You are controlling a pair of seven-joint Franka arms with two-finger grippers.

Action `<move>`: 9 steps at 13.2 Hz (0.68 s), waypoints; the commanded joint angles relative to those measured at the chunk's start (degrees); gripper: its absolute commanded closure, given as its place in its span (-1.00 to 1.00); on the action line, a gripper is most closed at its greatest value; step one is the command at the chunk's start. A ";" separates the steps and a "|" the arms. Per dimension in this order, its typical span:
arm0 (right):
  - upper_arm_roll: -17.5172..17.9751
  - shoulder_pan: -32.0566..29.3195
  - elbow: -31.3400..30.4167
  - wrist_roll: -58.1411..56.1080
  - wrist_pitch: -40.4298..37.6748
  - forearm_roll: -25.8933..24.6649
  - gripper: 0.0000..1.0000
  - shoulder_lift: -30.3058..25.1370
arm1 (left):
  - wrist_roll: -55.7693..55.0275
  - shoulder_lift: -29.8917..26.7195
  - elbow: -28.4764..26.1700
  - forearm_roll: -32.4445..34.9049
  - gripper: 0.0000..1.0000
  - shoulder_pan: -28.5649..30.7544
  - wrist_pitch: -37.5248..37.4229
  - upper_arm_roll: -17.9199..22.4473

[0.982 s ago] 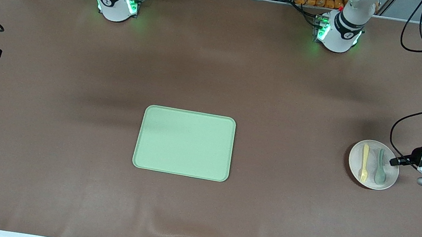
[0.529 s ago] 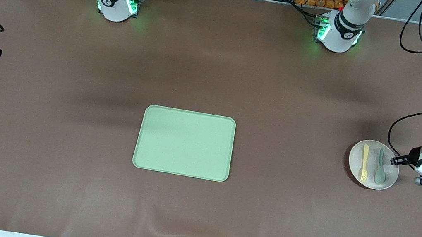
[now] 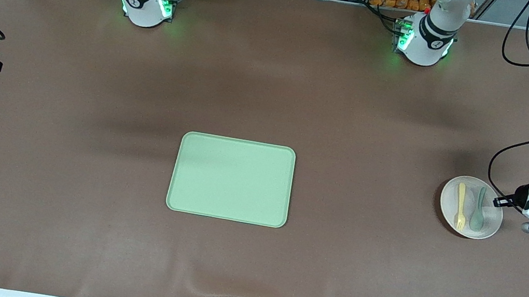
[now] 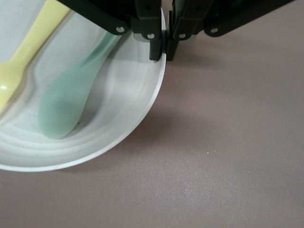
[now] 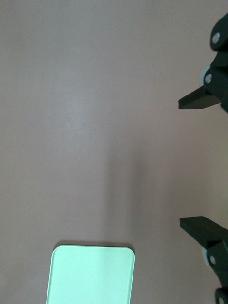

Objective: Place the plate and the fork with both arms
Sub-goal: 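Close the left gripper on the plate rim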

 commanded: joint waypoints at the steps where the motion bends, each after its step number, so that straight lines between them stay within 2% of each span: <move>1: 0.87 -1.14 0.50 -0.55 -0.32 -0.46 -1.00 0.12 | 0.18 1.43 0.56 0.86 1.00 0.04 0.64 -0.71; 5: 0.87 -1.14 0.50 -0.55 -0.32 -0.46 -1.00 0.12 | 0.27 1.25 0.64 0.43 1.00 0.83 0.64 -3.17; 9: 0.87 -1.23 0.50 -0.55 -0.32 -0.46 -1.00 0.12 | 3.33 0.55 0.91 -7.55 1.00 0.92 -0.23 -4.84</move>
